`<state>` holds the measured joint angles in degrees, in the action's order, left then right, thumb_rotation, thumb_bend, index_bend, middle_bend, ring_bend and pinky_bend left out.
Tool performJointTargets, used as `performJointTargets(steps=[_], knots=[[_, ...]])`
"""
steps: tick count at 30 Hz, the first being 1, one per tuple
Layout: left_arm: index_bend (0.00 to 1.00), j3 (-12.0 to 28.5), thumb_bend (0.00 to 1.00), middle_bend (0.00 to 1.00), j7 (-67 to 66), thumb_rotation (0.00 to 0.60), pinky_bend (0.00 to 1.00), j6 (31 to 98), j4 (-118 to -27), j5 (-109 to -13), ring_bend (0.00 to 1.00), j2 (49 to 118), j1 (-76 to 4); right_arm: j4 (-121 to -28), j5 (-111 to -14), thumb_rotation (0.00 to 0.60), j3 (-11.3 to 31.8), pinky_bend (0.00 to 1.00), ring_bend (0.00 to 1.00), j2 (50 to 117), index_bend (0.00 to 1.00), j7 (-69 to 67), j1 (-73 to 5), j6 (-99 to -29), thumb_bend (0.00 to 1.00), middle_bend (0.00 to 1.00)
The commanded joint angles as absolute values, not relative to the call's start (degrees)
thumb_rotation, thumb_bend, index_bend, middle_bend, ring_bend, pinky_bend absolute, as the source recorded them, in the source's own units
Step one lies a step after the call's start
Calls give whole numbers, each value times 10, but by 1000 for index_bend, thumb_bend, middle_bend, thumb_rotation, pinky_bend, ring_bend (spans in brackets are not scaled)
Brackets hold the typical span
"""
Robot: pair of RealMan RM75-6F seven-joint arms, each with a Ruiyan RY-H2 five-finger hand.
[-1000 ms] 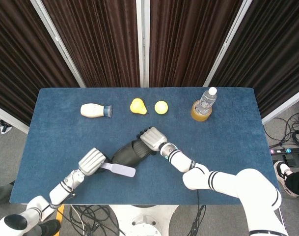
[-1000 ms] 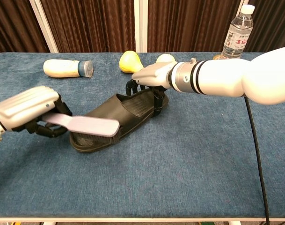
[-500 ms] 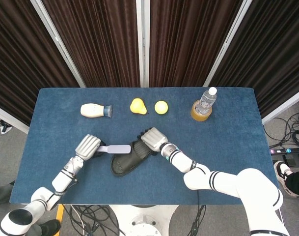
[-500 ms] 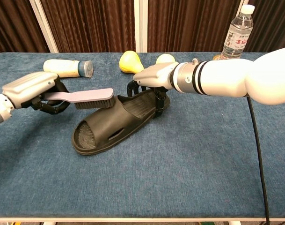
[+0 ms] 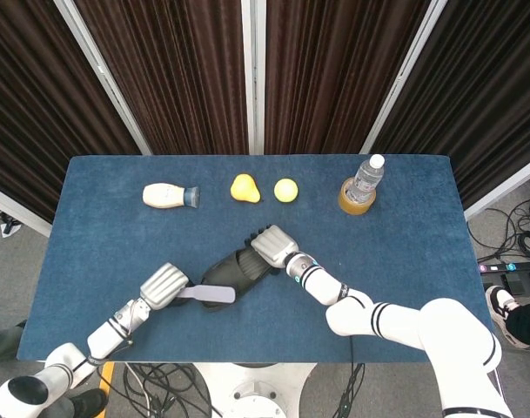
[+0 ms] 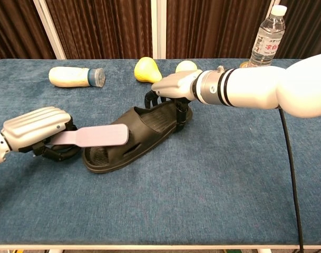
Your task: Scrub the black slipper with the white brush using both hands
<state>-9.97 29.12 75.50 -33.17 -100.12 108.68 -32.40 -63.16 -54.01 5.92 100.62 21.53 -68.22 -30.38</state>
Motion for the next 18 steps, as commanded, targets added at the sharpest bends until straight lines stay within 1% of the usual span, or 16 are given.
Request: performJointTargets(steps=[1,3,6,11,14,18], knots=[[1000,-95,538,1000,286,600,1000,782,-366,-1002,1000,1067,-316,-633,-542,600,59,275,234,1006,512,215,-682,-305,223,417],[1000,-83,538,1000,290,600,1000,793,-385,-993,1000,1057,-315,-634,-543,600,59,275,234,1005,512,214,-682,-305,223,417],[1000,-64,538,1000,289,600,1000,778,-396,-976,1000,1048,-323,-636,-543,600,59,274,234,1004,512,214,-682,-305,223,417],[1000,-42,538,1000,298,600,1000,703,-389,-947,1000,1050,-352,-639,-544,600,58,275,234,1004,512,216,-683,-305,223,418],[1000,-27,537,1000,309,600,1000,671,-380,-928,1000,1059,-363,-639,-542,600,58,274,234,1004,512,216,-683,-306,224,418],[1000,-6,538,1000,319,600,1000,679,-363,-910,1000,1080,-360,-639,-542,600,56,275,234,1004,512,218,-682,-306,223,418]])
